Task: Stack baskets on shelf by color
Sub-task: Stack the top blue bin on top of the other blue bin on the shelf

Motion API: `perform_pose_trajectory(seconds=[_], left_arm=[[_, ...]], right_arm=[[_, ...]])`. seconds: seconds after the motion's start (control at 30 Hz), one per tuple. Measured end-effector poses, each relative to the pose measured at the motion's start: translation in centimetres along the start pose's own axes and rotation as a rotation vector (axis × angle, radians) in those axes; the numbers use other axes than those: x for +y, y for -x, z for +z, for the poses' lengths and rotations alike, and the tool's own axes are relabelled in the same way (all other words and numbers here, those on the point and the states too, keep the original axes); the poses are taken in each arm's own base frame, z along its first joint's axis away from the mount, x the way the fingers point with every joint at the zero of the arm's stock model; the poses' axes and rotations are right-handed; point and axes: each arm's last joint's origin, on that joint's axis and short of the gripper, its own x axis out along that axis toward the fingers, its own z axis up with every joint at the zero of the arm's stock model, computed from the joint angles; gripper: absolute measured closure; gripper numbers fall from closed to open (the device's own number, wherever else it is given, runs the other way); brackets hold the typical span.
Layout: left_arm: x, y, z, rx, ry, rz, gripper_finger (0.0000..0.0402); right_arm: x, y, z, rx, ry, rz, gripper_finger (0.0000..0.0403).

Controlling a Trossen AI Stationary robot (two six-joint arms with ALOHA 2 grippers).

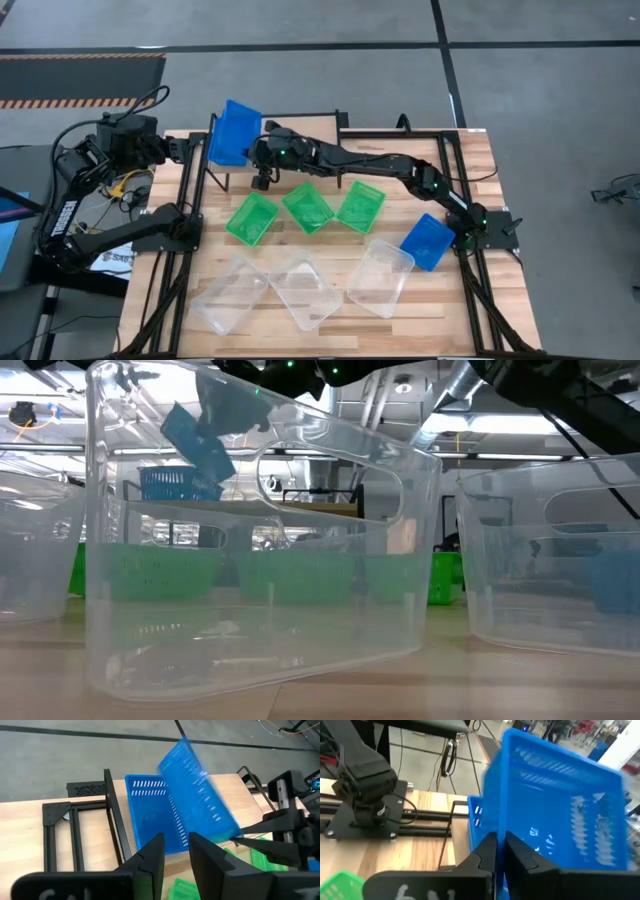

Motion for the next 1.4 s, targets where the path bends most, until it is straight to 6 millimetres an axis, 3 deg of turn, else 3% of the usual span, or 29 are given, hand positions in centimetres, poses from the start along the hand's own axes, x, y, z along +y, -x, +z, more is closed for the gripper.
perform_pose_trajectory(seconds=[0.63,1.0,1.07,1.3,1.4], left_arm=[[0.0,0.0,0.0,0.001,0.000,0.000,0.0326],[0.0,0.0,0.0,0.003,-0.001,0.001,0.0326],[0.0,0.0,0.0,0.003,-0.001,0.001,0.0326],[0.0,0.0,-0.1,0.009,-0.003,0.004,0.0326],[0.0,0.0,-0.1,0.008,-0.003,0.004,0.0326]], right_arm=[[-0.7,-0.1,0.0,-0.004,0.000,-0.042,0.0350],[-1.5,0.0,1.7,-0.221,0.044,-0.035,0.0355],[-1.5,-0.4,1.6,-0.281,0.017,-0.030,0.0355],[-0.4,-2.8,-1.3,-0.251,0.007,-0.004,0.0355],[-0.3,-2.9,-1.6,-0.239,0.006,0.006,0.0356]])
